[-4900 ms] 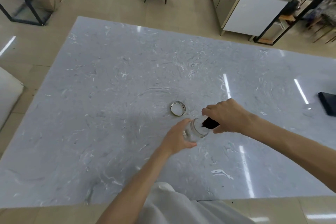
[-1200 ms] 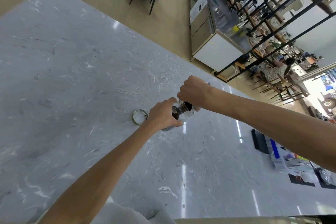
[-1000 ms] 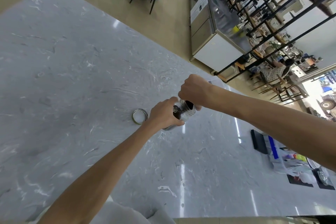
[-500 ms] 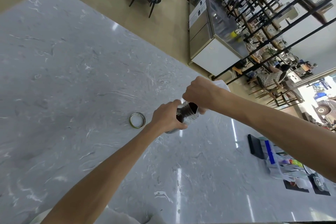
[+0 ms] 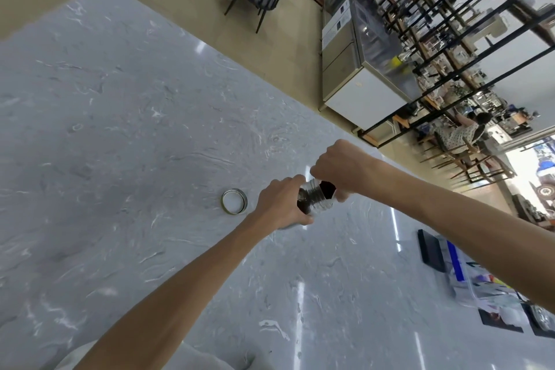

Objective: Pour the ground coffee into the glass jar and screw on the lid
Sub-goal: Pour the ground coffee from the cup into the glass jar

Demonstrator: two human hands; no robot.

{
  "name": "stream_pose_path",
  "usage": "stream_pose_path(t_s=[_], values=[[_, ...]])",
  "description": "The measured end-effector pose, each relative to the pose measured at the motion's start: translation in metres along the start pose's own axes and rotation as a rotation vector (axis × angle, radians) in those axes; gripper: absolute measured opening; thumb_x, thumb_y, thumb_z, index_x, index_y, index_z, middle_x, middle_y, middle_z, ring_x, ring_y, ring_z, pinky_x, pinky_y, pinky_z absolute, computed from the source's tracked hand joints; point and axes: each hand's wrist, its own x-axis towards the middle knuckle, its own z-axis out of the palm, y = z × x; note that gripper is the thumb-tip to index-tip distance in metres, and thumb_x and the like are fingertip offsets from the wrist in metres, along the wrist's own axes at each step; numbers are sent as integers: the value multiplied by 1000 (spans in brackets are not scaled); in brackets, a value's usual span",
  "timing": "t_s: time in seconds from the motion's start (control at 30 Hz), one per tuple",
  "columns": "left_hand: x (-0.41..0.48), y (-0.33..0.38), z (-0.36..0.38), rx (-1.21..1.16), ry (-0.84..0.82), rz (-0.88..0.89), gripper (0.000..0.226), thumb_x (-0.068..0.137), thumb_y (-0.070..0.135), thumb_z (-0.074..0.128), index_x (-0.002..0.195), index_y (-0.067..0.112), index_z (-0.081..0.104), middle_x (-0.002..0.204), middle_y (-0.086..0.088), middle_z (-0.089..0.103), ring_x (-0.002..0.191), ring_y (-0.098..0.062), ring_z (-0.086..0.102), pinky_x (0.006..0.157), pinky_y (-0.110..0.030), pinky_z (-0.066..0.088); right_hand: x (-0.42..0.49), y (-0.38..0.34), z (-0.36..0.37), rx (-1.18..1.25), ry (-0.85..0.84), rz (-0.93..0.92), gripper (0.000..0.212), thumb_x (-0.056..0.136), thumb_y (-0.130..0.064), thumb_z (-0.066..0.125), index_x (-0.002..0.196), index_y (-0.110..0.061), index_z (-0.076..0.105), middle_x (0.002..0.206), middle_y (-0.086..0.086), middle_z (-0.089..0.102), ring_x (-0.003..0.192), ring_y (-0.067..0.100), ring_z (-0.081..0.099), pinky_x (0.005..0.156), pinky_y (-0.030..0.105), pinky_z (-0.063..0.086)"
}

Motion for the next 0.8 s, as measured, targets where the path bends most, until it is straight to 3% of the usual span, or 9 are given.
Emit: stream_pose_path(t_s=[0.27, 0.4, 0.67, 0.8], values=[[-4, -7, -2, 5, 3, -26, 80, 63, 49, 84, 130, 24, 48, 115, 1, 64, 103, -25, 58, 71, -34, 45, 4, -3, -4, 31, 10, 8, 37, 77, -45, 77, 105, -22, 68, 89, -6, 70, 75, 15, 63, 62, 26, 39], [-7, -13, -4, -3, -8, -39, 83, 64, 49, 84, 134, 23, 46, 118, -1, 64, 106, -26, 58, 80, -40, 53, 8, -4, -7, 22, 15, 5, 38, 77, -46, 76, 106, -22, 67, 88, -6, 69, 70, 17, 57, 61, 27, 37], [-2, -7, -15, 6, -16, -31, 81, 63, 48, 84, 130, 19, 49, 116, -1, 65, 104, -27, 60, 80, -40, 54, 9, -3, -13, -23, 15, 11, 38, 78, -45, 78, 106, -23, 66, 84, -6, 65, 69, 17, 54, 60, 26, 36], [1, -1, -17, -7, 0, -29, 80, 64, 48, 85, 129, 18, 50, 111, -3, 66, 102, -28, 61, 77, -38, 53, 6, -2, -21, -103, 31, 3, 25, 80, -36, 77, 98, -21, 68, 63, -7, 47, 65, 15, 52, 51, 24, 28]])
